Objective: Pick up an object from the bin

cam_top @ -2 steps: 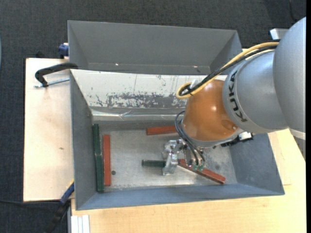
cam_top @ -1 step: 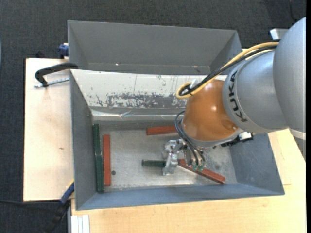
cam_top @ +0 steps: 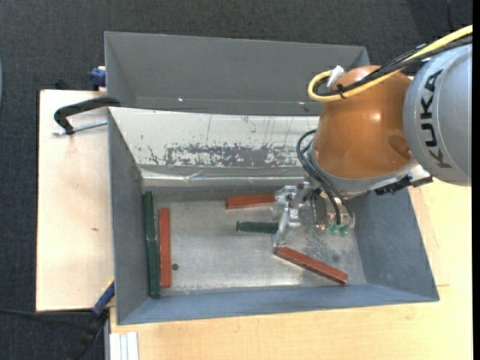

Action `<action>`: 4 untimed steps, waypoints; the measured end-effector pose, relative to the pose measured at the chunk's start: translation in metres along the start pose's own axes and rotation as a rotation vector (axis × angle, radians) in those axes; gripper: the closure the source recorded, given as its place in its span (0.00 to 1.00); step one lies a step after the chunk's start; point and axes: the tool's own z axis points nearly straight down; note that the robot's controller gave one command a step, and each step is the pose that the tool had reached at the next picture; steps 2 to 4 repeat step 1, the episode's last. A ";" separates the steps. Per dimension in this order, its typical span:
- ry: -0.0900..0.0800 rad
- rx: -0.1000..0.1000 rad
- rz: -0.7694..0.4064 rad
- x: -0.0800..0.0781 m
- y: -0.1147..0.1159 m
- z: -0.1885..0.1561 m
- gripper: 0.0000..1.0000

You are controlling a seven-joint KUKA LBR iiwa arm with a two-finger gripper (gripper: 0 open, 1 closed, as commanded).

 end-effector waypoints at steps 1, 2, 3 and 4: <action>0.000 0.000 0.000 0.000 0.000 0.000 1.00; 0.000 0.000 0.000 0.000 0.000 0.000 1.00; 0.000 0.000 0.000 0.000 0.000 0.000 1.00; 0.000 0.000 0.000 0.000 0.000 0.000 1.00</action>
Offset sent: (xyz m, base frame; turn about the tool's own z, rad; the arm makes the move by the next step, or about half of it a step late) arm 0.0549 0.0474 0.0542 0.0066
